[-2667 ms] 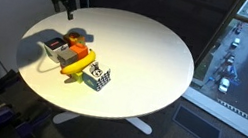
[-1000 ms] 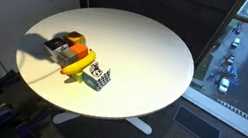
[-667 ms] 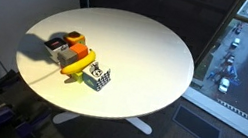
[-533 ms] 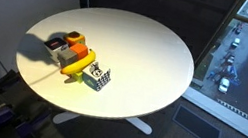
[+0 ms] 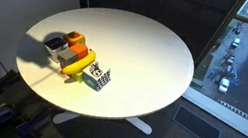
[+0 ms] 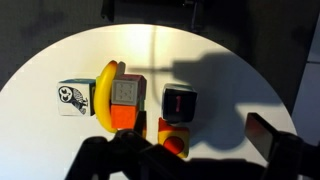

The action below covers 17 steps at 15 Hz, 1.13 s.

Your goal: Put the orange toy on the table

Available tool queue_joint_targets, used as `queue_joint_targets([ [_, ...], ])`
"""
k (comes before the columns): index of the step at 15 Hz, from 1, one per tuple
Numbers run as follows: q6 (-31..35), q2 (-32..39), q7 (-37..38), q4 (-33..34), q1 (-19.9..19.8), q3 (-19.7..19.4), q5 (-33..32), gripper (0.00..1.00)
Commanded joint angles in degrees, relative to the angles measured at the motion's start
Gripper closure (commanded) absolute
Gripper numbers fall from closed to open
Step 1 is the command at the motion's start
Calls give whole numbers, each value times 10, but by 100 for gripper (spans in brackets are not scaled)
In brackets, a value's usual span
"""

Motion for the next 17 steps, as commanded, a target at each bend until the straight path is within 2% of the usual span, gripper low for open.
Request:
queue_joint_targets([
  [1,-29,-28,-1,-11,-8,7,15,0],
  [6,-27,-46,13,-22,-11,8,15,0],
  [7,-24,-23,3,-9,-9,9,8,0],
  [17,-24,-20,4,-10,-9,11,7,0],
])
